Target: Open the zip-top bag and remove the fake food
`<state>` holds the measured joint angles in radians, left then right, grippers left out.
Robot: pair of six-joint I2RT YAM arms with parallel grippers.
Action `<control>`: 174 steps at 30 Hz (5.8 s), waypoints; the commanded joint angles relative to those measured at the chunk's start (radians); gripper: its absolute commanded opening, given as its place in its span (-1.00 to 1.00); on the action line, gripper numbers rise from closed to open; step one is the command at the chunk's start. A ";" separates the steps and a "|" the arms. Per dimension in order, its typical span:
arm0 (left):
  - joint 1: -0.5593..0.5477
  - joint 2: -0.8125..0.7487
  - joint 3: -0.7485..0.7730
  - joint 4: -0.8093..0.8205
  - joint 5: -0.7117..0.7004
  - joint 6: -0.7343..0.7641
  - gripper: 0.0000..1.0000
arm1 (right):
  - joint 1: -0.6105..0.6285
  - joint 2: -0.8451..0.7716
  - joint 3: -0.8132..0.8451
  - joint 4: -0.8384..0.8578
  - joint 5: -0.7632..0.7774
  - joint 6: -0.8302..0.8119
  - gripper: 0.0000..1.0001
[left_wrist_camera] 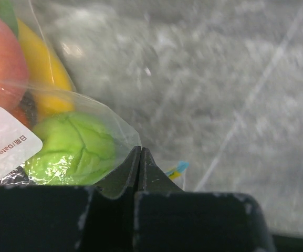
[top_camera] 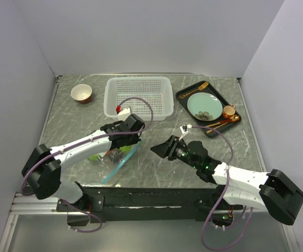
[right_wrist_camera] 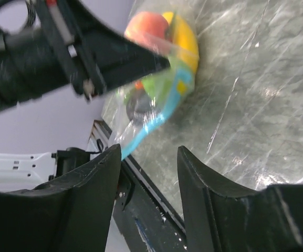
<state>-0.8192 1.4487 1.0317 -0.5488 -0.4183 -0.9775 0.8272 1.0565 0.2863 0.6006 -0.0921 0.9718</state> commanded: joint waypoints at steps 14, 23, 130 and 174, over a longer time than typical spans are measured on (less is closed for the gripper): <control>-0.127 -0.313 -0.269 0.224 0.210 0.031 0.14 | 0.039 0.082 -0.047 0.079 -0.034 -0.078 0.20; -0.192 -0.536 -0.465 0.213 0.210 -0.234 -0.01 | 0.067 0.172 -0.030 0.137 -0.015 -0.070 0.16; -0.577 -0.258 -0.361 0.382 -0.367 0.577 -0.58 | 0.110 0.410 0.769 -1.038 -0.143 0.277 -1.00; -0.580 -0.323 -0.329 0.214 -0.197 0.255 -0.88 | -0.217 0.211 0.571 -0.953 -0.184 0.137 -0.23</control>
<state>-1.3949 1.0897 0.6506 -0.4034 -0.6247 -0.7490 0.5629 1.3281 0.8787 -0.4000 -0.2462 1.0840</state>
